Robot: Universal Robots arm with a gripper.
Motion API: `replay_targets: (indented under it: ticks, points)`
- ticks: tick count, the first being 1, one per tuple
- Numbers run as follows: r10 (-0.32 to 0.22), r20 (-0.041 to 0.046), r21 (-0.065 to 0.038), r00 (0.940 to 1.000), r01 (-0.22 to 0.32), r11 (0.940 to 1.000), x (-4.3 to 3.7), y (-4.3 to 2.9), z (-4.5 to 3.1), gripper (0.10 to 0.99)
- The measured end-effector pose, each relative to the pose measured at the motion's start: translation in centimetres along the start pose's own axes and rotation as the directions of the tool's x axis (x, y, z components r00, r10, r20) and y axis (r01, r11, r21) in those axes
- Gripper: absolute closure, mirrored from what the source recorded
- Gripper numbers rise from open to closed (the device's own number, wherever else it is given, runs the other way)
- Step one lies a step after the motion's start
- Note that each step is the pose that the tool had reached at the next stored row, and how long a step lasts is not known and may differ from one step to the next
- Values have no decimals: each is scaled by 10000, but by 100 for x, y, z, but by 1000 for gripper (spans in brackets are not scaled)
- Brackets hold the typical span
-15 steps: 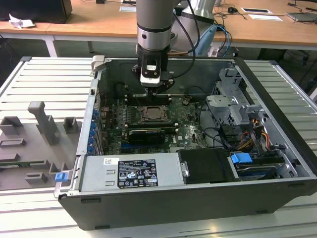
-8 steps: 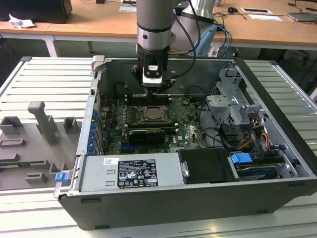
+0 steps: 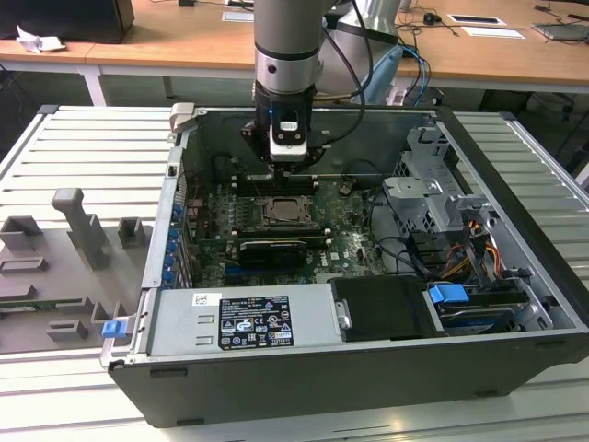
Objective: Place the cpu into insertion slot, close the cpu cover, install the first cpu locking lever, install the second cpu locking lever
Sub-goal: 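Install the first cpu locking lever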
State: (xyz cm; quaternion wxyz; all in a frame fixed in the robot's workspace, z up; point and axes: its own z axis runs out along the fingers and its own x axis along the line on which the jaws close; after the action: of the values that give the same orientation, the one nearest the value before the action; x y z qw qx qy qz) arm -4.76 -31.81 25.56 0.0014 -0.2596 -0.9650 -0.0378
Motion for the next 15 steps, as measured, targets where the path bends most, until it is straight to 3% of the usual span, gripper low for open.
replay_targets:
  ticks: [15]
  points:
    - [-1237,-91,22,9923,1237,9923,0,0,0,980]
